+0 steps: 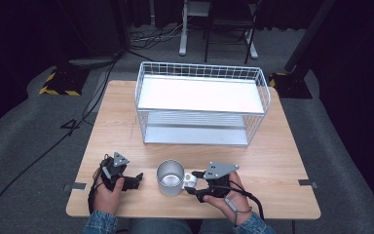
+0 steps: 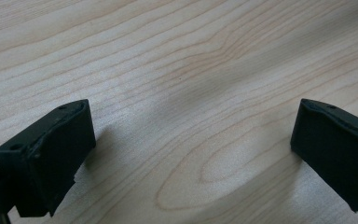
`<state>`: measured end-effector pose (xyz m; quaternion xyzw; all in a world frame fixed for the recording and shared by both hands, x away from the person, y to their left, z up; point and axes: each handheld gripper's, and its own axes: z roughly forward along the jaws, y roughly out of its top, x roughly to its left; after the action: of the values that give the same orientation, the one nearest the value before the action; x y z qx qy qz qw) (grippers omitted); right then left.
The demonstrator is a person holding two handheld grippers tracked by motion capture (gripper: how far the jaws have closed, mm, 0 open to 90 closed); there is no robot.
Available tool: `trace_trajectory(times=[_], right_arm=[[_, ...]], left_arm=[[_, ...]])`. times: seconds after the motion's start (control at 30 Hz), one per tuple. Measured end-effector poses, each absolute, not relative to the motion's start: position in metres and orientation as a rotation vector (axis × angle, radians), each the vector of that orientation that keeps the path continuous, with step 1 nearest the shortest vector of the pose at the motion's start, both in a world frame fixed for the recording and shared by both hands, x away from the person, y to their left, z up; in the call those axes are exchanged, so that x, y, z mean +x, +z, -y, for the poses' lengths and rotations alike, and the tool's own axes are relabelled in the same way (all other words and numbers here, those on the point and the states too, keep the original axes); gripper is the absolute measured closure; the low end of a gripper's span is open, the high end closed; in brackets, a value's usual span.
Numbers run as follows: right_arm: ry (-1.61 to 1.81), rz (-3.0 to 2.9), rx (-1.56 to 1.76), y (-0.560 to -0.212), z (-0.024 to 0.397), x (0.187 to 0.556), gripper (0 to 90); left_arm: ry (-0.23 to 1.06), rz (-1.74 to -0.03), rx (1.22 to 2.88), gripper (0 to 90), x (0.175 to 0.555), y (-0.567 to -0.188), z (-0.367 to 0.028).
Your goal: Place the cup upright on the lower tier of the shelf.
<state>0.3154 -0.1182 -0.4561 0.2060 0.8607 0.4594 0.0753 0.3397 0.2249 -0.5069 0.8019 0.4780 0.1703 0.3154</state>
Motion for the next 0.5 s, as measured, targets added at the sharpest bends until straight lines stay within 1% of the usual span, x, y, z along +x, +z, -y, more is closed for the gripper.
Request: trace_trajectory(times=[0.03,0.13,0.2,0.23,0.27,0.43,0.5], right_arm=[[1.383,-2.588,0.609,-0.4567,0.1168,0.3155,45.6],[1.375,-2.592,0.596,-0.4568,0.1163,0.3149,47.9],[1.375,-2.596,0.59,-0.4556,0.1173,0.3127,54.6],[1.375,-2.596,0.59,-0.4556,0.1173,0.3127,54.6],[1.384,-2.612,0.584,-0.4549,0.1172,0.3105,57.6],[1.392,-2.622,0.57,-0.4553,0.1151,0.3082,59.9],[1.392,-2.615,0.568,-0.4559,0.1143,0.3087,62.3]], left_arm=[[0.449,-1.259,2.112,0.2,0.3397,-0.5069,-0.2249],[0.449,-1.259,2.112,0.1,0.3397,-0.5069,-0.2249],[0.449,-1.259,2.112,0.1,0.3397,-0.5069,-0.2249],[0.449,-1.259,2.113,0.1,0.3397,-0.5069,-0.2249],[0.449,-1.259,2.112,0.1,0.3397,-0.507,-0.2249],[0.449,-1.259,2.113,0.1,0.3397,-0.5069,-0.2249],[0.449,-1.259,2.113,0.1,0.3397,-0.5069,-0.2249]])
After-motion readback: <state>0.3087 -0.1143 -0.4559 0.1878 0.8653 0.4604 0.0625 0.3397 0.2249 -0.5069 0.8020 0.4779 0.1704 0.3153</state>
